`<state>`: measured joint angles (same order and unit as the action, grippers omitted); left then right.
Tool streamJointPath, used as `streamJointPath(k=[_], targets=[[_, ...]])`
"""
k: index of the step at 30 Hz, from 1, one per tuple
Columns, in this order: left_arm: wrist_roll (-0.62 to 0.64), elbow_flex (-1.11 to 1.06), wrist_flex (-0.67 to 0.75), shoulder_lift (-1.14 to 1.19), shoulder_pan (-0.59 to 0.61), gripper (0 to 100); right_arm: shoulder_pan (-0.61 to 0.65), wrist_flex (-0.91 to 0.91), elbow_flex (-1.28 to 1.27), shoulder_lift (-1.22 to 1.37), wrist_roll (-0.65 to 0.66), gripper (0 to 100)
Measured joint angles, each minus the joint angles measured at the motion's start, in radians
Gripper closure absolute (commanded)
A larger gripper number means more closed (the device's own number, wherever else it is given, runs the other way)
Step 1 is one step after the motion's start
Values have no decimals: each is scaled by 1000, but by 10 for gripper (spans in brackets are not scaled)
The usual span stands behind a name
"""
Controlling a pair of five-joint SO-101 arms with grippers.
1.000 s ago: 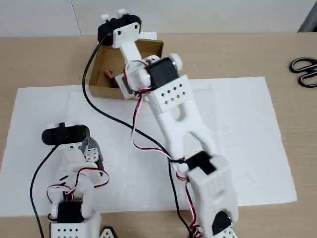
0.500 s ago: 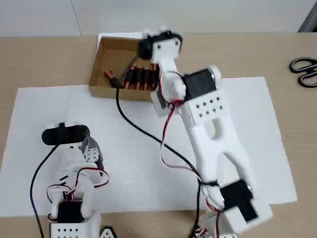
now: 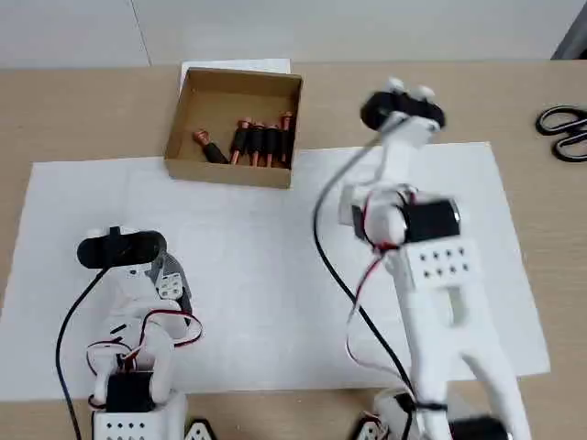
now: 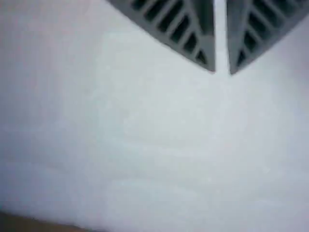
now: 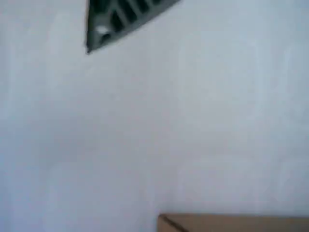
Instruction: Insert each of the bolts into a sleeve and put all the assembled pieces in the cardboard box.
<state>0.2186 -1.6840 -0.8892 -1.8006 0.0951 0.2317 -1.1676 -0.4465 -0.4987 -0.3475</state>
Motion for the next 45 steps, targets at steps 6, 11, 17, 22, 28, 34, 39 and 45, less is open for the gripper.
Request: streamJointPath(k=[6, 11, 17, 22, 28, 34, 39, 45], targets=[[0, 0, 0, 0, 0, 993, -101, 184, -334, -252, -2, 809], [0, 0, 0, 0, 0, 993, -130, 241, -531, -479, -2, 825], [0, 0, 0, 0, 0, 993, -130, 313, -730, -707, 28, 977], [0, 0, 0, 0, 0, 993, -127, 341, -845, -862, 176, 995], [0, 0, 0, 0, 0, 993, -127, 341, -1056, -1026, 407, 995], [0, 0, 0, 0, 0, 993, -127, 235, -1201, -1215, 480, 995], [0, 0, 0, 0, 0, 993, -129, 143, -1218, -1297, 480, 995], [0, 0, 0, 0, 0, 993, -127, 132, -1218, -1300, 480, 995]])
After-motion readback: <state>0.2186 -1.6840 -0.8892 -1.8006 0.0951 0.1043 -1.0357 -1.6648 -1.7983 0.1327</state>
